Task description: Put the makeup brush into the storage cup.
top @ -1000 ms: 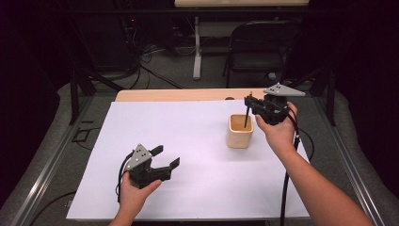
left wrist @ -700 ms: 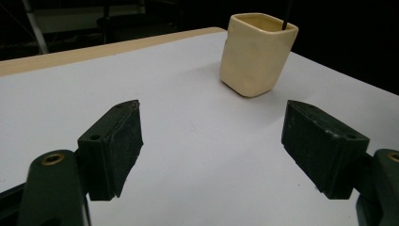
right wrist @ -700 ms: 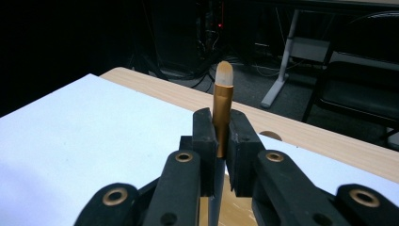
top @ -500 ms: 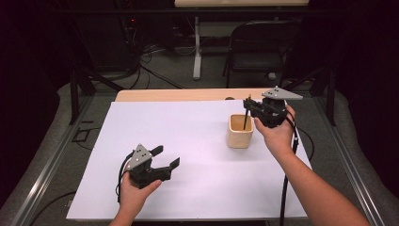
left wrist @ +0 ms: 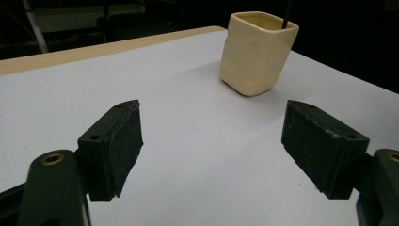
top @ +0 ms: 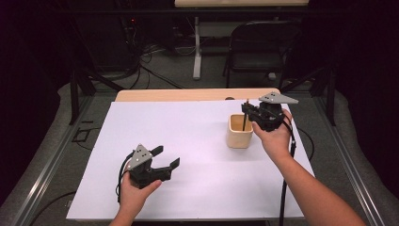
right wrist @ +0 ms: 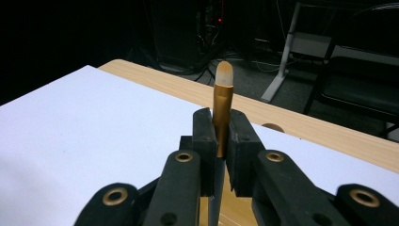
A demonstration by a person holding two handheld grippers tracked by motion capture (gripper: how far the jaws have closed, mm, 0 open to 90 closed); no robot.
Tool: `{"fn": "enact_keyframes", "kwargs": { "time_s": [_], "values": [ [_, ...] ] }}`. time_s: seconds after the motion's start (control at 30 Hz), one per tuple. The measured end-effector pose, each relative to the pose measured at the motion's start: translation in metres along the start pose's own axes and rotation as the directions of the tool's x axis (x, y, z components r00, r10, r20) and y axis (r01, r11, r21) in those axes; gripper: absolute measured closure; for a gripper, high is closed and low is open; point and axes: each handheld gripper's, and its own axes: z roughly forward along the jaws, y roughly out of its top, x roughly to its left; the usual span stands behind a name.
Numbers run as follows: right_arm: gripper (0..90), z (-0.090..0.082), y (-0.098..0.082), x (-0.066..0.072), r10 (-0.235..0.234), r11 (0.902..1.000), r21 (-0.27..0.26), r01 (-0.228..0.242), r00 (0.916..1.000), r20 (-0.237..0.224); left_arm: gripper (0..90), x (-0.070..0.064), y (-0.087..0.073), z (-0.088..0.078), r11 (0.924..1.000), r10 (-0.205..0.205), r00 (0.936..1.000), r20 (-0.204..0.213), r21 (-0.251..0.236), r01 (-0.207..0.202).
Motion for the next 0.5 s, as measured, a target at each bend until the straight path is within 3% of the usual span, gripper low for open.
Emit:
{"fn": "enact_keyframes", "kwargs": {
  "time_s": [0.5],
  "values": [
    [83.5, 0.005, -0.014, -0.002, 0.011, 0.9997, 0.02, -0.011, 0.9999, 0.008, 20.8, 0.0, 0.0, 0.0, 1.0, -0.001, 1.0, -0.002, 0.001, 0.001]
  ]
}}
